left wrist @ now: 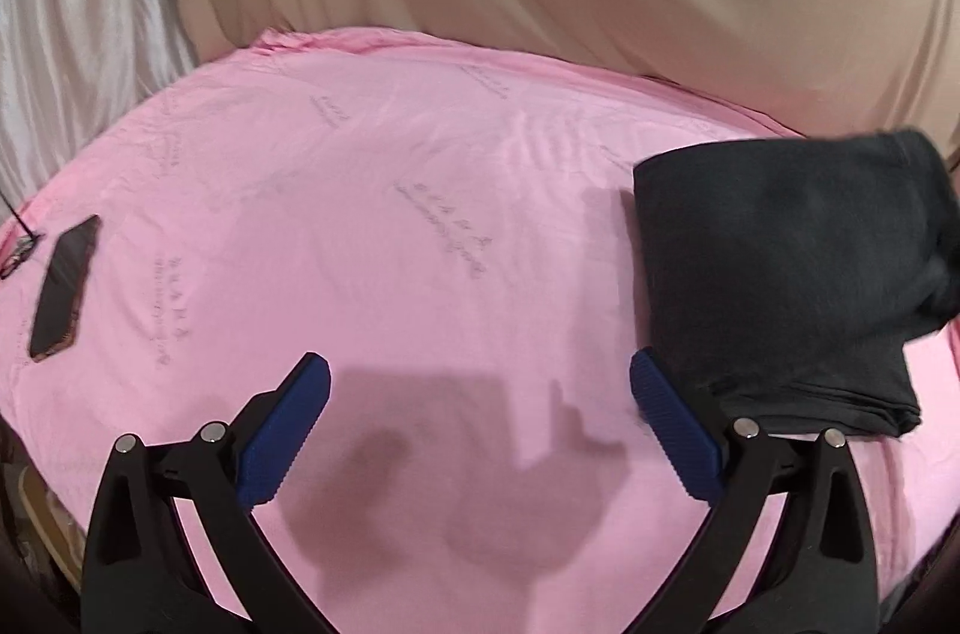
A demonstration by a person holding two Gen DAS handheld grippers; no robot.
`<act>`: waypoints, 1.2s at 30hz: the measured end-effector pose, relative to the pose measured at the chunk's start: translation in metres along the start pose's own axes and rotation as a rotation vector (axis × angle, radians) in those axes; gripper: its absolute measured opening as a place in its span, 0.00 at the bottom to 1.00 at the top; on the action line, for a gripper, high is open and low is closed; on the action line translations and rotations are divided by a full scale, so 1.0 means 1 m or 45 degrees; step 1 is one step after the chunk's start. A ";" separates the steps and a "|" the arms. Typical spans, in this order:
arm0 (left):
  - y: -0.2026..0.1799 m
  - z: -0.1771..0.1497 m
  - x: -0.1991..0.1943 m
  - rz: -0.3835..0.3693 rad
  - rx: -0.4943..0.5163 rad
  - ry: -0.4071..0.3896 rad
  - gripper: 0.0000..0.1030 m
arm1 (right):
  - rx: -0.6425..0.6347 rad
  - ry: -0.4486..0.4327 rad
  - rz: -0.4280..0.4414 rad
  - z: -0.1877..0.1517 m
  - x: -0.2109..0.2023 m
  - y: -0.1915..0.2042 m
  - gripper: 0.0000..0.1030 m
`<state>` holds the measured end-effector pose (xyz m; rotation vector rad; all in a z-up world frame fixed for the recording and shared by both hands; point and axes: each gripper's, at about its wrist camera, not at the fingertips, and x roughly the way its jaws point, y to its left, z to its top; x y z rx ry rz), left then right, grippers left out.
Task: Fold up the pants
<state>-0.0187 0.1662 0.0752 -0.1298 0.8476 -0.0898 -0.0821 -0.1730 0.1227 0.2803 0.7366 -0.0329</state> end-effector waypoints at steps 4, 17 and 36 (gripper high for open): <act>-0.034 -0.005 0.018 -0.048 0.038 0.069 0.95 | 0.194 0.164 -0.144 -0.047 0.032 -0.077 0.17; -0.094 0.000 0.043 -0.201 0.094 0.195 0.95 | 0.324 0.106 0.138 -0.066 0.034 -0.090 0.57; -0.122 -0.002 0.067 -0.116 0.172 0.225 0.95 | 0.040 -0.014 -0.006 -0.020 -0.009 -0.053 0.30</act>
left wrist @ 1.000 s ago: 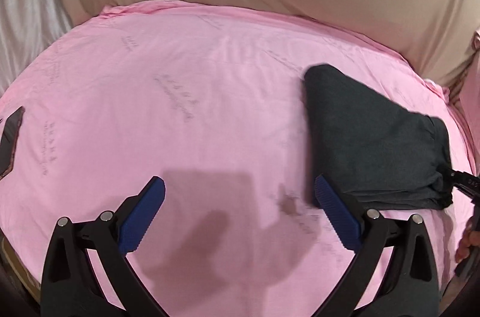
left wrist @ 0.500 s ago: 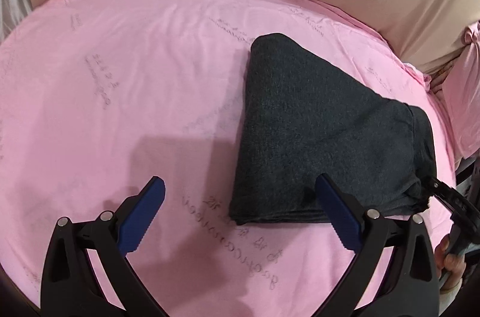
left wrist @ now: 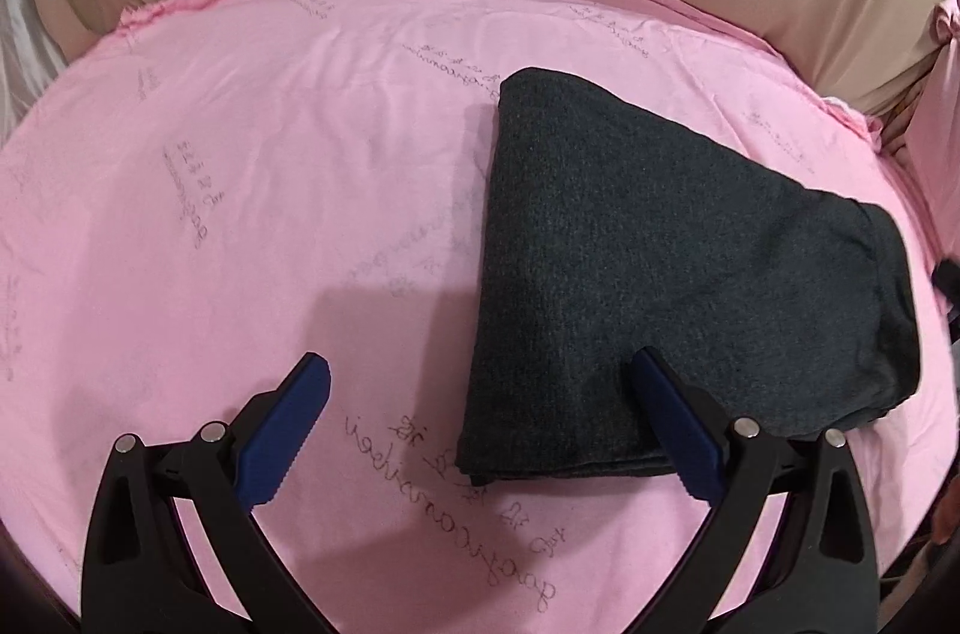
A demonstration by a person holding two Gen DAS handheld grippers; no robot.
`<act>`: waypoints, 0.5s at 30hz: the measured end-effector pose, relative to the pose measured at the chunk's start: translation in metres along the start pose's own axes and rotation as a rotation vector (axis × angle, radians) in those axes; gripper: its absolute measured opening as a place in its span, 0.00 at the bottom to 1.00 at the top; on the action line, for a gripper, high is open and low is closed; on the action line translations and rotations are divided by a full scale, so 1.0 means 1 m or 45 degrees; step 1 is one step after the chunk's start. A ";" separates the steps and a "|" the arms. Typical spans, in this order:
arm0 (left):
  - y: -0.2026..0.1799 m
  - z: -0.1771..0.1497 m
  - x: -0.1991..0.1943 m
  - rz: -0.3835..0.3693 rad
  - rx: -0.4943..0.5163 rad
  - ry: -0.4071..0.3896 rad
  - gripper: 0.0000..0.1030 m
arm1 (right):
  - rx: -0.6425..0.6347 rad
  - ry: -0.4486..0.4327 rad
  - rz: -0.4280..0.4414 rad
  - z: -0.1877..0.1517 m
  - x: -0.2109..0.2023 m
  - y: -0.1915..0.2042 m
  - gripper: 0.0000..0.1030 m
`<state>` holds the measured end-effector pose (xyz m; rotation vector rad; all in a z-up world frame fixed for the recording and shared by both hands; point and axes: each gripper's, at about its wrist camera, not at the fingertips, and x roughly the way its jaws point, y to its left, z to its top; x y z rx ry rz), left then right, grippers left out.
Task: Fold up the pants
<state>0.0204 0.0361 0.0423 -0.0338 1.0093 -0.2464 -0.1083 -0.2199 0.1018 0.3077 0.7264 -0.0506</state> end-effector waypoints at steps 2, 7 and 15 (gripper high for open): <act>-0.005 0.000 0.000 0.051 0.020 -0.020 0.95 | -0.083 0.076 -0.002 0.008 0.031 0.009 0.29; -0.009 0.001 -0.001 0.085 0.060 -0.027 0.95 | 0.146 0.172 0.002 0.020 0.085 -0.051 0.00; 0.005 0.005 0.015 -0.214 -0.083 0.093 0.95 | 0.164 -0.020 -0.167 -0.026 -0.002 -0.048 0.59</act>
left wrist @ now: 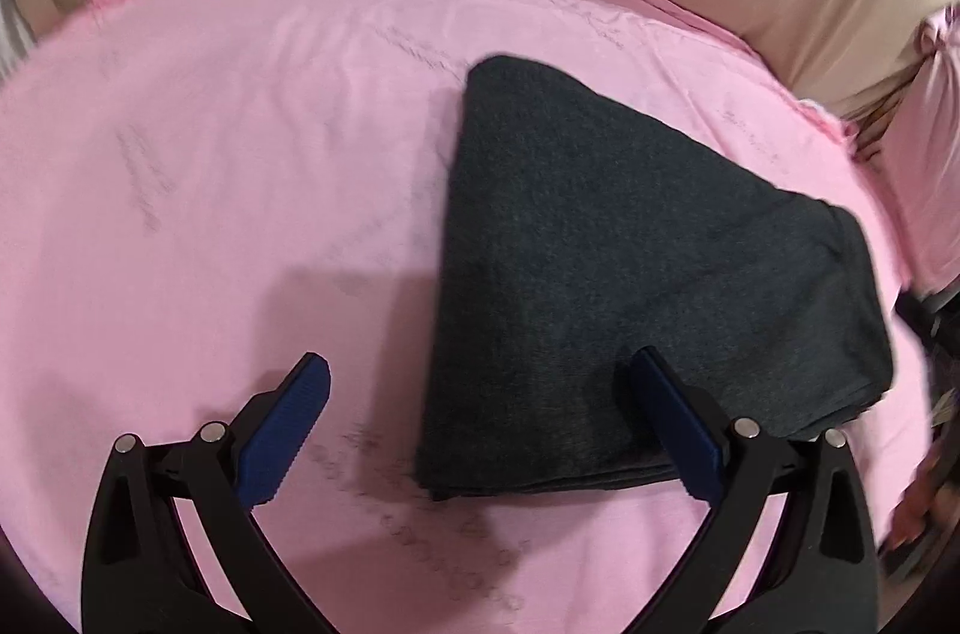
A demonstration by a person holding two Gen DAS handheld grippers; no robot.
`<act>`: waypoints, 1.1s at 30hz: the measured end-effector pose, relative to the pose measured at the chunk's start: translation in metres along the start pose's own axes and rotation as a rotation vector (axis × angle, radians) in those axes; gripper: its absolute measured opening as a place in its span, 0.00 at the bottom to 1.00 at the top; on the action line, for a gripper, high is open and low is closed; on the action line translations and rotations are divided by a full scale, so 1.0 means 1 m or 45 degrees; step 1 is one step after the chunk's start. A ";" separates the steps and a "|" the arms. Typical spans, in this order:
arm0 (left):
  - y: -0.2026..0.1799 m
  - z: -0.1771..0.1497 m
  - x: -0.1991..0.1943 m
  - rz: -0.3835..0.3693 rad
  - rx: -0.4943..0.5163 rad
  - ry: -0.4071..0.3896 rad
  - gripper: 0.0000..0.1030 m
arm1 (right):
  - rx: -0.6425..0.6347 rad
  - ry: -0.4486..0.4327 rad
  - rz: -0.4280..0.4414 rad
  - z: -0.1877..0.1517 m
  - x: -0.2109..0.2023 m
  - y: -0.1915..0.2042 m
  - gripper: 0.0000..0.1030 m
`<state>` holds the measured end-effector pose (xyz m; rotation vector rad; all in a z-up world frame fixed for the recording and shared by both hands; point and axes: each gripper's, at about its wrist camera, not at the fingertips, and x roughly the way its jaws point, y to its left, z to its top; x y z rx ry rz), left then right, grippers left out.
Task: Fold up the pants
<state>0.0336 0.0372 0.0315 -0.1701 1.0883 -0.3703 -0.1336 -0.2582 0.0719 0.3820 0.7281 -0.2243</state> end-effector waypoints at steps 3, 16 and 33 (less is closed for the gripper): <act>0.004 0.002 0.004 -0.064 -0.073 -0.008 0.95 | 0.091 0.099 0.041 -0.012 0.013 -0.018 0.62; 0.009 0.018 -0.049 -0.175 -0.071 -0.083 0.10 | 0.075 0.090 0.335 -0.026 -0.012 0.023 0.32; -0.026 -0.016 -0.114 0.217 0.153 -0.345 0.75 | -0.122 0.032 0.066 -0.030 -0.027 0.055 0.60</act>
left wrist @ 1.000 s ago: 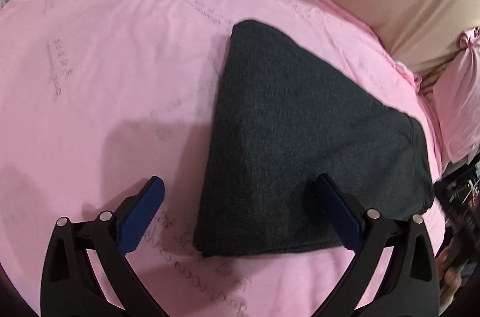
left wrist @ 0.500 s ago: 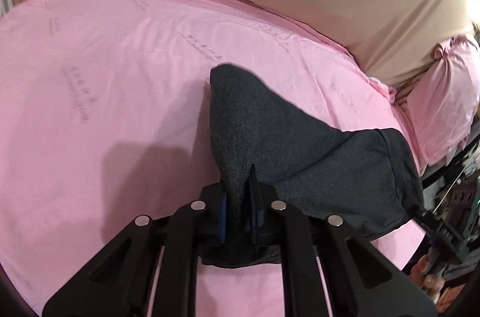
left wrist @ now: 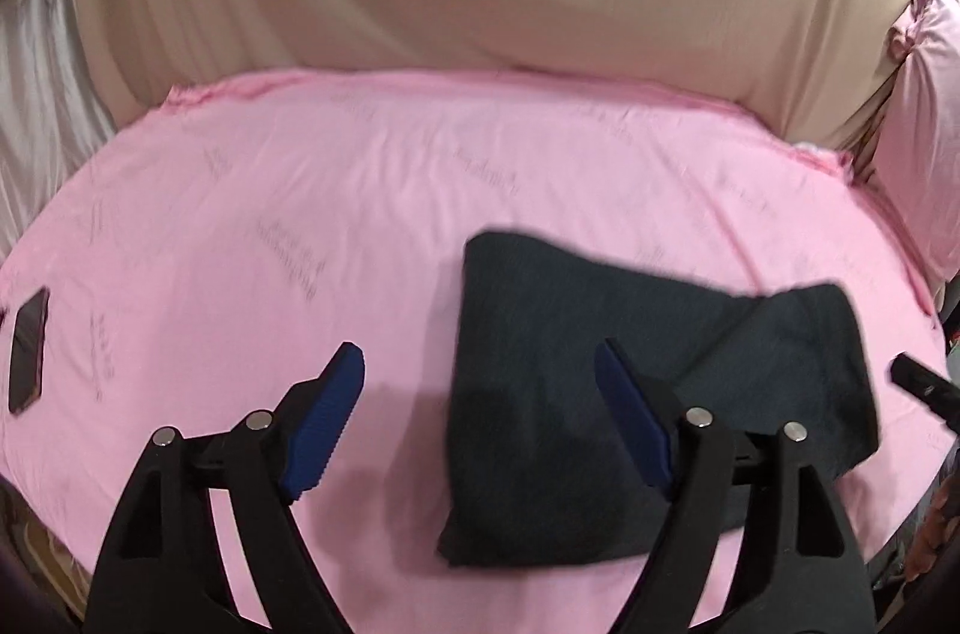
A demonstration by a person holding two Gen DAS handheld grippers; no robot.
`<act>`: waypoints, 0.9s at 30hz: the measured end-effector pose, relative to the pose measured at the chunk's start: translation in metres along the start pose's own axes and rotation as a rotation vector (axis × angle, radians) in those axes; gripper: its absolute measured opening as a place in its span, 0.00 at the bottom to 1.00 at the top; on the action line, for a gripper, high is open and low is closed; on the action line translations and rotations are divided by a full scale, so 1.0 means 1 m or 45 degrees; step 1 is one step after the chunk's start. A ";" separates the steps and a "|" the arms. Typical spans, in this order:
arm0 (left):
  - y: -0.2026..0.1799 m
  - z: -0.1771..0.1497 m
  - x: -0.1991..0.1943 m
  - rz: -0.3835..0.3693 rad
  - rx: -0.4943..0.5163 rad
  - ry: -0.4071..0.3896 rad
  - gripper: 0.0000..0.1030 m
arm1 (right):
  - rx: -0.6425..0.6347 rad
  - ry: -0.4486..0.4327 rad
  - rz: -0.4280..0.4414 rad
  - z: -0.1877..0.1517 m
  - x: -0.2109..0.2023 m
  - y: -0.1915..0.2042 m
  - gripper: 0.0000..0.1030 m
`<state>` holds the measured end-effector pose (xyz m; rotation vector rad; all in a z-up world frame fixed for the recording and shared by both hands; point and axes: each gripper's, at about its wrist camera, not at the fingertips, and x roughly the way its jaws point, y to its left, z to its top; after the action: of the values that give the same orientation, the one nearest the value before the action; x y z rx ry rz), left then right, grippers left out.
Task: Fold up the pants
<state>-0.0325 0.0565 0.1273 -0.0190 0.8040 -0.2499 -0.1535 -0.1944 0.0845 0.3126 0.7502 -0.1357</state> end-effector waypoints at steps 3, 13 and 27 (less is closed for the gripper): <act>-0.021 0.027 0.020 -0.016 0.034 0.001 0.75 | 0.012 0.036 0.004 0.018 0.028 -0.006 0.60; -0.018 0.045 0.165 0.206 -0.008 0.336 0.36 | -0.033 -0.041 0.198 0.034 0.018 0.003 0.13; -0.015 0.042 0.100 0.277 0.042 0.138 0.66 | -0.050 -0.051 0.085 0.017 -0.007 0.009 0.28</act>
<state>0.0612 0.0155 0.0872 0.1135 0.9024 -0.0583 -0.1456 -0.1919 0.1032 0.2969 0.7014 -0.0638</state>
